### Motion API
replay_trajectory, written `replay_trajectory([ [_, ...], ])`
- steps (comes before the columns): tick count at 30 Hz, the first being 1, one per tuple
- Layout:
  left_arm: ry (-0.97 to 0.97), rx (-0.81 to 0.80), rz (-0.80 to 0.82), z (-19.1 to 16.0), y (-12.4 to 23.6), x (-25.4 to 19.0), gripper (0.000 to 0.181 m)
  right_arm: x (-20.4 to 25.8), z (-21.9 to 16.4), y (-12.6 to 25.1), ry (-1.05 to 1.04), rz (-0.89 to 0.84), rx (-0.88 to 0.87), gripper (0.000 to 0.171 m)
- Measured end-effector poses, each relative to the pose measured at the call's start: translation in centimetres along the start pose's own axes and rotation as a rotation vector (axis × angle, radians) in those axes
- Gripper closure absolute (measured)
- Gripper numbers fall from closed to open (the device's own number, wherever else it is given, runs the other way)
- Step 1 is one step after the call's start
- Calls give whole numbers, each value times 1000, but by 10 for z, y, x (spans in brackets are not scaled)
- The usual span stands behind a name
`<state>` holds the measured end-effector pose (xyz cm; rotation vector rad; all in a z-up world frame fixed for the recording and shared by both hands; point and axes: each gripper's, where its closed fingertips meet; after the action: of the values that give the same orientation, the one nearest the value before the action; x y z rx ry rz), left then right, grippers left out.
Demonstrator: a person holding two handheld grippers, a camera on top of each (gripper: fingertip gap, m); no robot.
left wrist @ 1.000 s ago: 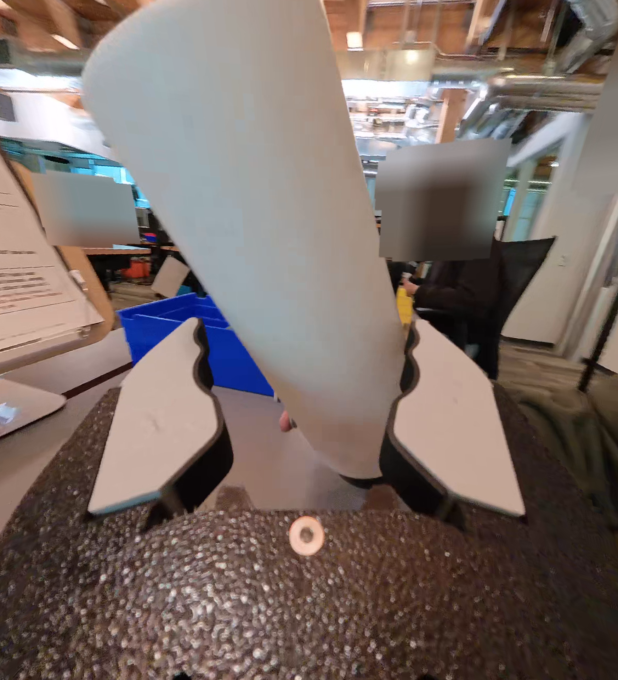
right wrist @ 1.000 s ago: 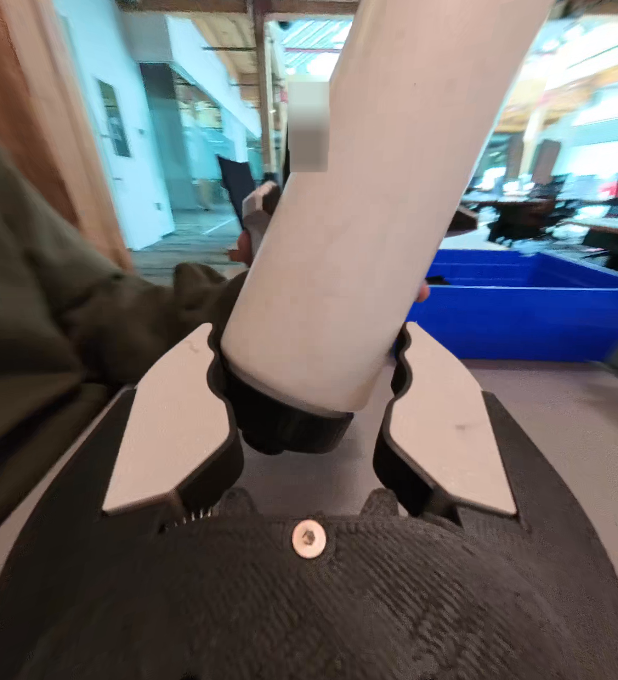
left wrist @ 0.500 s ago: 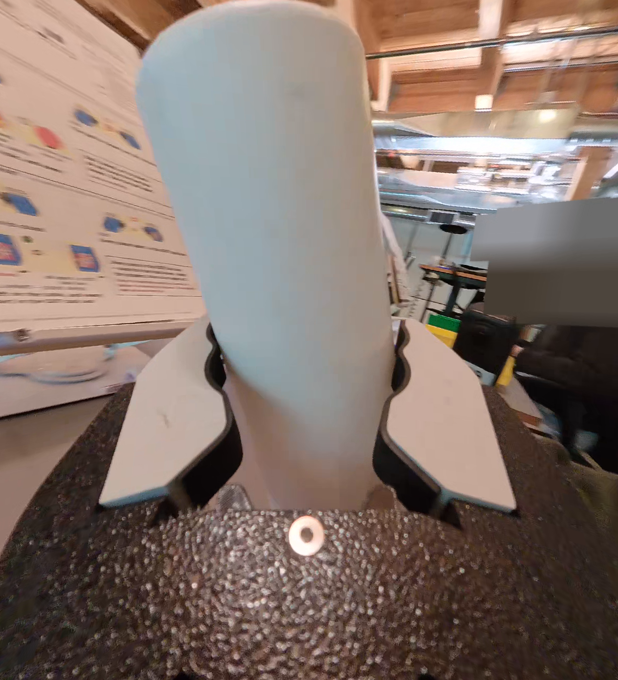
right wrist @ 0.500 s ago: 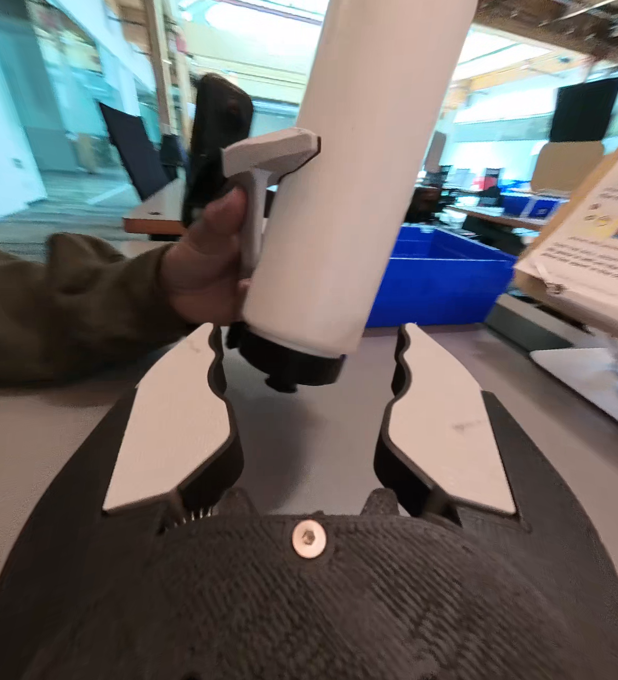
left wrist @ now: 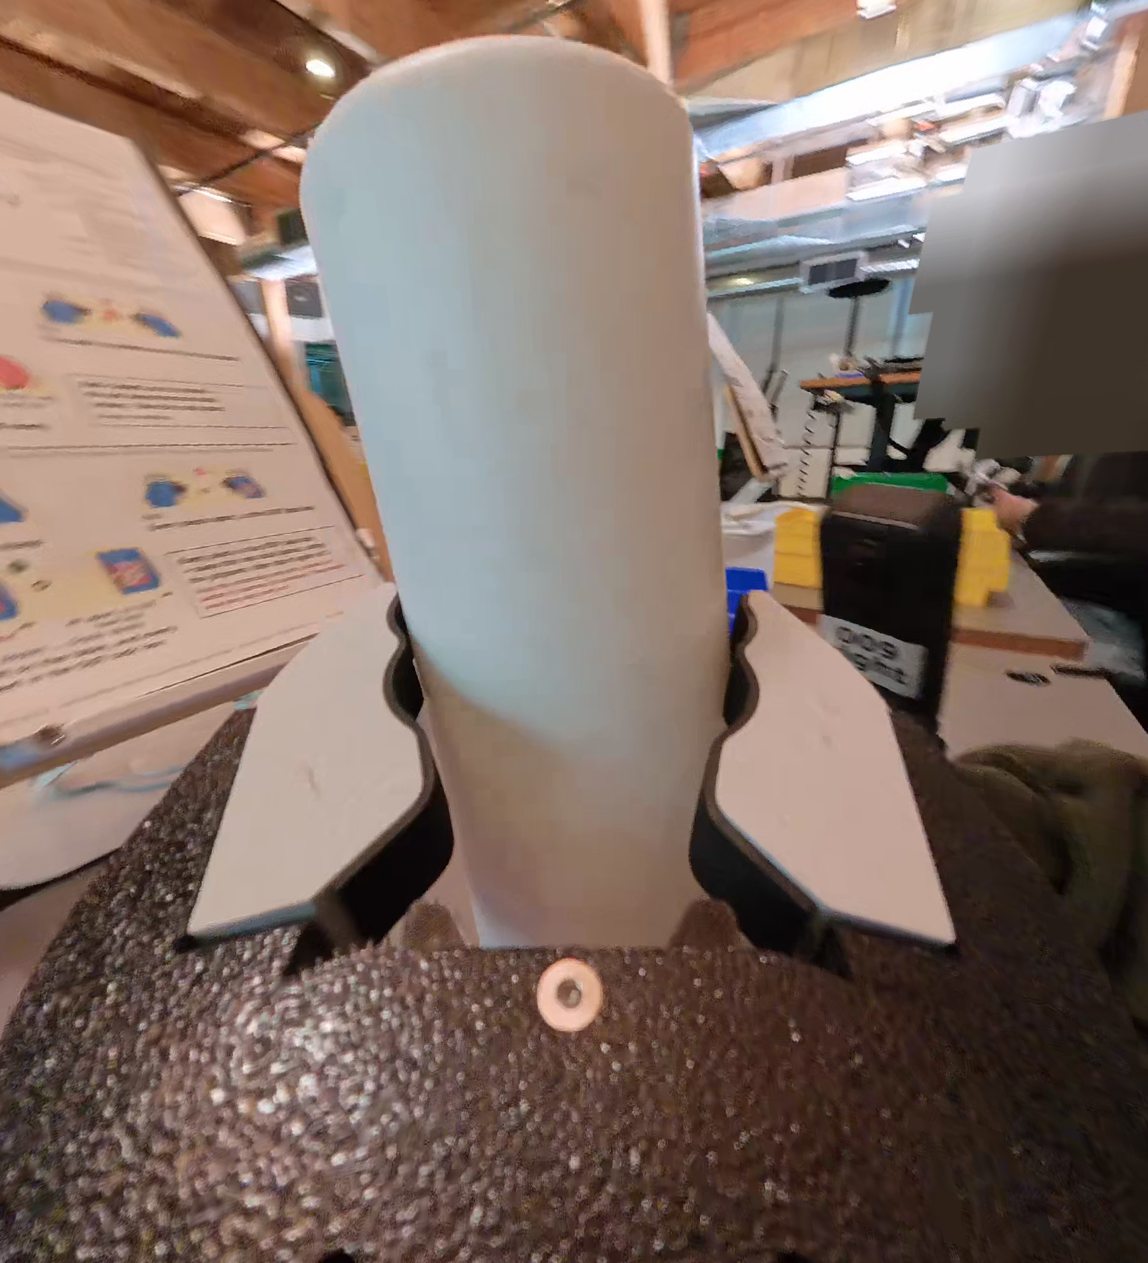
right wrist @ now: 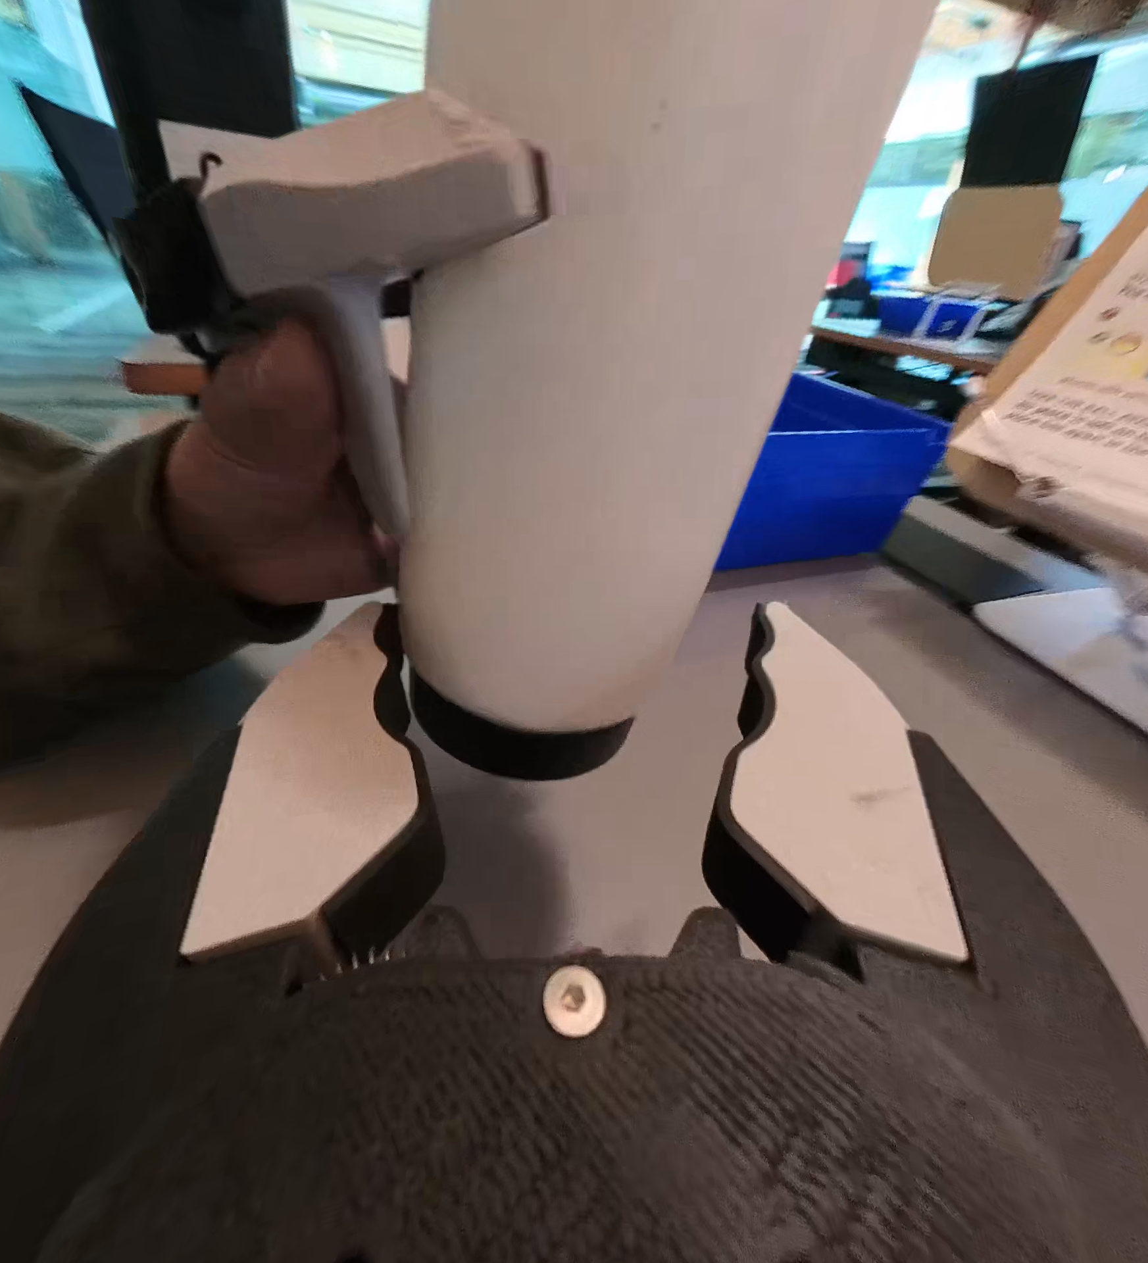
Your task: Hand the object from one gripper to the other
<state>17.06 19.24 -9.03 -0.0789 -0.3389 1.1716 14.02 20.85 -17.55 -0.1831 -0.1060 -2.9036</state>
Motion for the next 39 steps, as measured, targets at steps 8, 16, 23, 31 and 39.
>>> replay_trajectory([
  [8, -8, -5, -257, 9, 0, -34, 98, 18, -2, 26, 9, 225, 79, 85],
  [16, 125, 21, -875, 28, 17, -84, 73, 64, 26, 69, -225, 670, 3, 86],
  [23, 180, -42, -635, 51, -48, -52, 80, 5, 55, 76, -120, 285, -216, 97],
  [31, -12, 216, -95, 19, -100, -14, 80, -53, 56, 70, 175, -269, -186, 74],
  [39, 58, 280, -133, 9, -100, -22, 82, -56, 47, 70, 204, -271, -105, 87],
])
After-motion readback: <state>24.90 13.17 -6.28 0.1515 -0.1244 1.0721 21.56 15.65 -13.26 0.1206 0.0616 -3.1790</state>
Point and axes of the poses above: each gripper's, where its closed fingertips meet, y back along the fingers, z out of its top, x = y × z across the jaws, and after that the axes turned 12 degrees about -y, right-handed
